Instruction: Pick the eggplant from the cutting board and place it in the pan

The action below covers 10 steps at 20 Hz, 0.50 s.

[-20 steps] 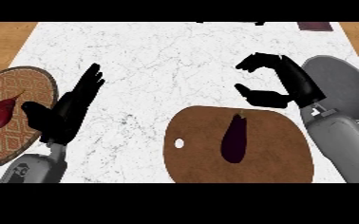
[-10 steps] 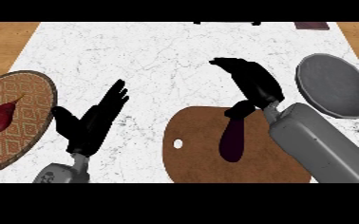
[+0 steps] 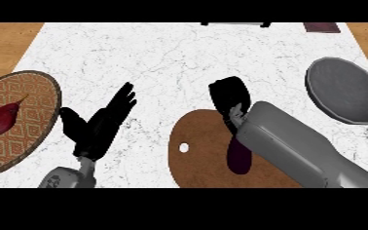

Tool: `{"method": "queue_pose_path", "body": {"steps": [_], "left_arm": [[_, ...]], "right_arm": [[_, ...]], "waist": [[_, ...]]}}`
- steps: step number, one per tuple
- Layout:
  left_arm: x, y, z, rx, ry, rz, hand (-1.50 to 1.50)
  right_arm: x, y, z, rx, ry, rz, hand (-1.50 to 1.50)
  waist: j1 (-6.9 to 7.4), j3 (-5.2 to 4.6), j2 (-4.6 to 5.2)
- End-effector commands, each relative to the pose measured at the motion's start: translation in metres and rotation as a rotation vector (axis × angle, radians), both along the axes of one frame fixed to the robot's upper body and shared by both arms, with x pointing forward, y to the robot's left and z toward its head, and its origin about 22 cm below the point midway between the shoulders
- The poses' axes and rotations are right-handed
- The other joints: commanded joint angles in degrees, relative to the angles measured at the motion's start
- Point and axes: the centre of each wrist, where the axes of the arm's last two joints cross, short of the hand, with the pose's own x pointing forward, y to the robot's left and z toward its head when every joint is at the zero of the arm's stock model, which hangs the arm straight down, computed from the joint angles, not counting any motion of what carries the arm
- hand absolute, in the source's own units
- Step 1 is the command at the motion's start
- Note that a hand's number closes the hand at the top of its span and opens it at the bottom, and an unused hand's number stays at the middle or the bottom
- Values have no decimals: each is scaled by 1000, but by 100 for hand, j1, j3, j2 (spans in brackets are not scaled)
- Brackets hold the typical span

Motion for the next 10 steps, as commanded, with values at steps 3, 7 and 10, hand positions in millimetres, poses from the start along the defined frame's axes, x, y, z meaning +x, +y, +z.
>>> {"method": "queue_pose_path", "body": {"steps": [3, 7, 10], "left_arm": [[-3, 5, -6, 7, 4, 5, 0], [2, 5, -2, -8, 5, 5, 0], [5, 9, 5, -5, -10, 31, 0]], "right_arm": [[-9, 64, -21, -327, 202, -16, -150], [-17, 97, -35, -400, 242, -38, -150], [-14, 95, -40, -422, 266, -75, -150]], "waist": [[-42, 18, 22], [-117, 25, 13], [-175, 32, -7]]}}
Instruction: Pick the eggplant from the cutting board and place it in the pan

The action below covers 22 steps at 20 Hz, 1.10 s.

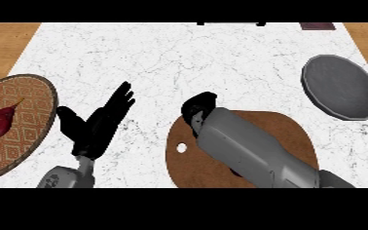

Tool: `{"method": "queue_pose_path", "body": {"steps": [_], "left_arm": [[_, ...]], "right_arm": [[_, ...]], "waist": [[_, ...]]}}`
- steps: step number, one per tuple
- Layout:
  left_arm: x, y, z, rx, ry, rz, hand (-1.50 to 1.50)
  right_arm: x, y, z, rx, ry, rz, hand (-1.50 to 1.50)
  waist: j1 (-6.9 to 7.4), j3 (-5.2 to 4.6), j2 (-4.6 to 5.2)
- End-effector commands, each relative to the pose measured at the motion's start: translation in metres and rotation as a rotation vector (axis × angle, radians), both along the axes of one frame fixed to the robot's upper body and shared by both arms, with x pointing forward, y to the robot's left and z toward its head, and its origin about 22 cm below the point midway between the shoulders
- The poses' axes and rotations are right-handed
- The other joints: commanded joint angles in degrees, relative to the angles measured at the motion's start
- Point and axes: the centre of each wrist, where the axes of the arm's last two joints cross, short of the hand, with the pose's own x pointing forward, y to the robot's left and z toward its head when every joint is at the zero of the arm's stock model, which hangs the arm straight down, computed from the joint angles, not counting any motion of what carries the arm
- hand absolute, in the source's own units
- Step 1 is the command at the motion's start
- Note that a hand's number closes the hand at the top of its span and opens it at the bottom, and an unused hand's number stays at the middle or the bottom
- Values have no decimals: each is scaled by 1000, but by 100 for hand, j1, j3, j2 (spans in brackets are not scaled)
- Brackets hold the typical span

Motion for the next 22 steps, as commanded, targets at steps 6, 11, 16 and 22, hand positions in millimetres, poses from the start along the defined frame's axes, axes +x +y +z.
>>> {"method": "queue_pose_path", "body": {"steps": [6, 11, 16, 22], "left_arm": [[-1, 7, 0, -5, -1, 14, 0], [-11, 2, -11, 5, -2, 18, 0], [-6, 17, -6, -1, 1, 20, 0], [-4, 4, 10, -5, -1, 22, 0]], "right_arm": [[-16, 29, -7, -240, -36, -71, -150], [-12, 29, -14, -332, -73, -37, -150], [-3, 6, -22, -387, -98, -35, -150], [-18, 17, -27, -360, -73, -39, -150]], "waist": [[-64, 13, -14], [-69, 13, -4], [-146, 17, 4], [-115, 20, 6]]}}
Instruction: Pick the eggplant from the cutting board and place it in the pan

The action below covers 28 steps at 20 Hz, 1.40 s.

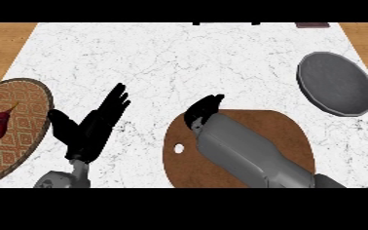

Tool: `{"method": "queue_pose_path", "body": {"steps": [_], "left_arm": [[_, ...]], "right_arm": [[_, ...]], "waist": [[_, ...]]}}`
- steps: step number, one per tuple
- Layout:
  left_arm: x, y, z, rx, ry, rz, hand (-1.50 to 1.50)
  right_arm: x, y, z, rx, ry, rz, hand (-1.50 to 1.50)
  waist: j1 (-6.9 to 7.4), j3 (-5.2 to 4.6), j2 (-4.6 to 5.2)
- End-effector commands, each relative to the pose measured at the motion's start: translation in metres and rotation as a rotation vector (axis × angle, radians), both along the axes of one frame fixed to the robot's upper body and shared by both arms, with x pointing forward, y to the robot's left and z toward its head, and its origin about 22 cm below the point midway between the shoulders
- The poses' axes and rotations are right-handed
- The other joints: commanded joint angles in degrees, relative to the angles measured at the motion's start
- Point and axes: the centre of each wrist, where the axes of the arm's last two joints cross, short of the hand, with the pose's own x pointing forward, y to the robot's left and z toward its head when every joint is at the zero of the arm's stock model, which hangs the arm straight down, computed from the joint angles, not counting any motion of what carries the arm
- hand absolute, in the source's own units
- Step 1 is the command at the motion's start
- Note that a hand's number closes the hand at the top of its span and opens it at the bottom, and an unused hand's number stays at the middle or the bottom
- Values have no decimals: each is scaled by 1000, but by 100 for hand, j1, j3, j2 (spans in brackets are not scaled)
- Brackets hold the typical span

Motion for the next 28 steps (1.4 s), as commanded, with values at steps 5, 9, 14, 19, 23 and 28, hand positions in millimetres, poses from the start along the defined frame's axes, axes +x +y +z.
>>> {"method": "queue_pose_path", "body": {"steps": [5, 9, 14, 19, 23, 28], "left_arm": [[-2, -8, -10, -11, -7, -5, 0], [7, -23, -1, 2, -4, -22, 0], [9, -3, -15, -15, 7, -11, 0], [-4, -1, -7, 4, 8, 15, 0], [-4, 17, -6, -3, 21, 89, 0], [-14, 20, -13, 7, 15, 98, 0]], "right_arm": [[-13, -20, -9, -158, -79, -43, -150], [-15, -30, -29, -114, -80, -15, 150], [-28, -19, -24, -131, -100, 144, 150], [-46, -70, -17, 119, -166, 127, 150], [-55, -69, 28, 594, -276, 65, 150], [-82, -121, 48, 759, -547, 65, 150]], "waist": [[-10, 1, 14], [69, 6, 43], [72, 4, 49], [-108, 17, 3], [-528, 62, -105], [-539, 34, -110]]}}
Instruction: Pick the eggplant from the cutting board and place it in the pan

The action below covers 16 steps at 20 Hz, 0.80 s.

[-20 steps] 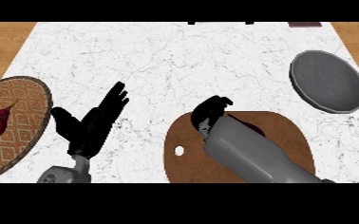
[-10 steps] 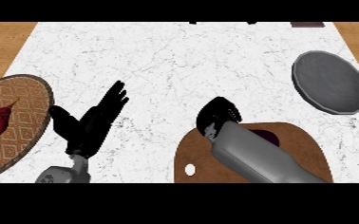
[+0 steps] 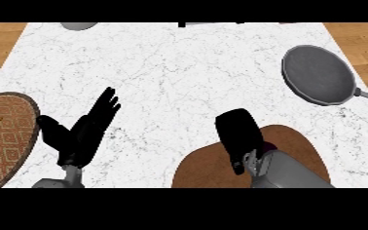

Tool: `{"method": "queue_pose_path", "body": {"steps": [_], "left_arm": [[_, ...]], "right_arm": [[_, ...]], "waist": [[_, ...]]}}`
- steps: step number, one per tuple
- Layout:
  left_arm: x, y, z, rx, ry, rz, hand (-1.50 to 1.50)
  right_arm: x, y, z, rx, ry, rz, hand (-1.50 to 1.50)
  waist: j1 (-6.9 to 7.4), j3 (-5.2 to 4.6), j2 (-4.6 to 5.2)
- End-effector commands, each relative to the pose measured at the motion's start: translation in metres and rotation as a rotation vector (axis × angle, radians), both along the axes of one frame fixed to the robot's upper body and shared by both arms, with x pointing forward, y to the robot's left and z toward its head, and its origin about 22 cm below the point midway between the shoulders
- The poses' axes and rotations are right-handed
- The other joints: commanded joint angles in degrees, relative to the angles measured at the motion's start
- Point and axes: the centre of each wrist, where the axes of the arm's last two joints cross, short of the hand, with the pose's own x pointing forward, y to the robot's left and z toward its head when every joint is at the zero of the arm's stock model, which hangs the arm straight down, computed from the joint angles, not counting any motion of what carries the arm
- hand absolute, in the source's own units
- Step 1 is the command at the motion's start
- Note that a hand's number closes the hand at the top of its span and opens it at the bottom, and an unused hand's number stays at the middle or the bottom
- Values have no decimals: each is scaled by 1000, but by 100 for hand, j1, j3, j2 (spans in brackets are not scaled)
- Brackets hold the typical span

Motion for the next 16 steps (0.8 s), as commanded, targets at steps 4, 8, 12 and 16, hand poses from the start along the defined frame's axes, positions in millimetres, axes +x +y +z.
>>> {"method": "queue_pose_path", "body": {"steps": [4, 8, 12, 16], "left_arm": [[-4, 6, -3, -5, 1, 10, 0], [-14, -2, -6, -8, 0, -15, 0], [-8, -4, -2, -3, -11, -30, 0], [9, -14, 8, 2, -18, -60, 0]], "right_arm": [[-38, -47, 51, 355, -454, -44, 150], [-72, -72, 73, 575, -550, -109, 150], [-85, -100, 75, 783, -590, -213, 150], [-90, -138, 61, 864, -593, -291, 150]], "waist": [[-24, -11, 6], [15, -10, 11], [198, -7, 87], [325, -15, 124]]}}
